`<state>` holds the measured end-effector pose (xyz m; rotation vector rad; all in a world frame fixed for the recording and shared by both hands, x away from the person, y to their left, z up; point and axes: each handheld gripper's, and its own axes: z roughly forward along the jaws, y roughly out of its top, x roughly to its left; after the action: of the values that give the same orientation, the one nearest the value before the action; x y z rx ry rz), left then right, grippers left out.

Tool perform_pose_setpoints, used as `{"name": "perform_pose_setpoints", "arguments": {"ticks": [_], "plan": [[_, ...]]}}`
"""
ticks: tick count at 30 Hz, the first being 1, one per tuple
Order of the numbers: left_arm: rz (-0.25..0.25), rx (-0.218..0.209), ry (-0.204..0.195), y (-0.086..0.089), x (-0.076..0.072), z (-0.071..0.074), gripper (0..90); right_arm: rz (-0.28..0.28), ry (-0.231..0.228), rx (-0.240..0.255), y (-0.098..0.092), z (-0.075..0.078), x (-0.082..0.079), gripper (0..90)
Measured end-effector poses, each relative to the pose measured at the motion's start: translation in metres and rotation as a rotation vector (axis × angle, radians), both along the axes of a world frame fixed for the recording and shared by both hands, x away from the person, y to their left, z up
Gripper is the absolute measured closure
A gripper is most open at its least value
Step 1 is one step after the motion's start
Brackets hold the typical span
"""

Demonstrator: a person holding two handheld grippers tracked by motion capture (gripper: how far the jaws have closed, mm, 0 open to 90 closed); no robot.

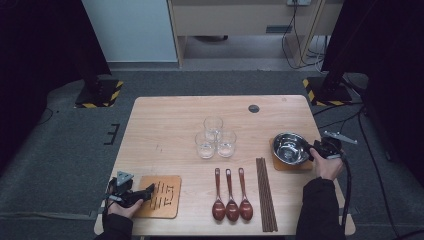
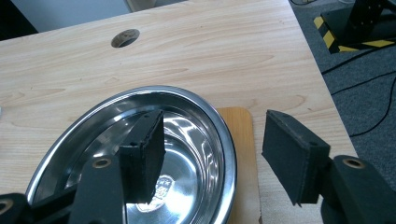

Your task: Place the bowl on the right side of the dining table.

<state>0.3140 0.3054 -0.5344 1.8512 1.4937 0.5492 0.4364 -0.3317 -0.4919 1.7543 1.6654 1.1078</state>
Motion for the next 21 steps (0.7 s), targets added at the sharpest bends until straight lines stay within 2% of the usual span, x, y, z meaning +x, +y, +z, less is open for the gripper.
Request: {"name": "perform_pose_setpoints", "arguments": {"ticks": [6, 12, 15, 21], "plan": [[-0.02, 0.0, 0.002, 0.0, -0.002, 0.003, 9.9, 0.008, -0.012, -0.012, 0.001, 0.002, -0.002, 36.1], [-0.045, -0.013, -0.043, -0.002, -0.006, 0.011, 11.7, 0.014, -0.042, -0.027, 0.005, 0.011, -0.006, 35.1], [-0.061, -0.023, -0.058, -0.003, -0.008, 0.015, 13.1, 0.034, -0.053, -0.037, 0.008, 0.015, -0.008, 34.9], [-0.097, -0.058, -0.077, -0.01, -0.013, 0.024, 15.6, 0.082, -0.085, -0.021, 0.016, 0.024, -0.012, 34.1]]}}
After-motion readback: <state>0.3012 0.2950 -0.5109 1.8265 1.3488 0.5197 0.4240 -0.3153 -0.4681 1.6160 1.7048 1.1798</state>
